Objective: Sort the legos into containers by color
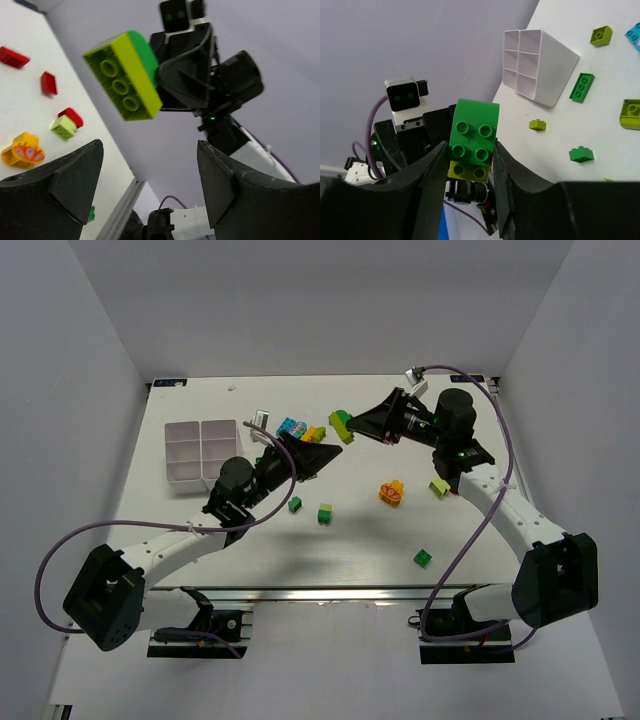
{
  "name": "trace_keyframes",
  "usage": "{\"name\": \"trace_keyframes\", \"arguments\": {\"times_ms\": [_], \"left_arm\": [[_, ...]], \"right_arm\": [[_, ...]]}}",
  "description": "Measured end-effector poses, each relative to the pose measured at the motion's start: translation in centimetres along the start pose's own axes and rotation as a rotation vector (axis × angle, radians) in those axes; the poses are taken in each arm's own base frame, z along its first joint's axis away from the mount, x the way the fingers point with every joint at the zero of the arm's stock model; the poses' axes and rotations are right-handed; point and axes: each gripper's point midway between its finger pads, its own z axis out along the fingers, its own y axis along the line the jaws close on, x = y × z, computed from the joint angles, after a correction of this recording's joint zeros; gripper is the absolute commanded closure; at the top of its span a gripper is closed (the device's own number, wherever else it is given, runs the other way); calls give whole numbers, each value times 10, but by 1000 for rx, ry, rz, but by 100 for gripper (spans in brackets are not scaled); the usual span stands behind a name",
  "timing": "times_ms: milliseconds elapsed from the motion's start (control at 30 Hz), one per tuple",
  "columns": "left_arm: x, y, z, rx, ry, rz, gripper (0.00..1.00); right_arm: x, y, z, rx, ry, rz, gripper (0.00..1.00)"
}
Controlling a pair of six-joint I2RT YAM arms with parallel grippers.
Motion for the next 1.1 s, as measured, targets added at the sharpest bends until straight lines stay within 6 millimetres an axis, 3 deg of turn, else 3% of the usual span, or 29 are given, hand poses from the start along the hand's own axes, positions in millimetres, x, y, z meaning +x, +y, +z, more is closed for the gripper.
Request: {"name": "trace_keyframes", "arguments": {"times_ms": [200, 700, 933, 1033, 1100], "left_arm": [[-6, -25, 3, 123, -23, -12, 15], [1, -14, 11, 126, -3, -69, 21], [-1, -15, 18, 148, -10, -93, 32], [-1, -16, 20, 161, -14, -109, 40], [0, -15, 21, 162, -13, -118, 53]], "right_arm": [[4, 4, -1, -36, 12, 41, 100], [5, 17, -5, -80, 16, 46, 100], [12, 20, -7, -89, 26, 51, 100], [14, 18, -7, -86, 31, 59, 100], [14, 19, -8, -90, 31, 62, 100]]}}
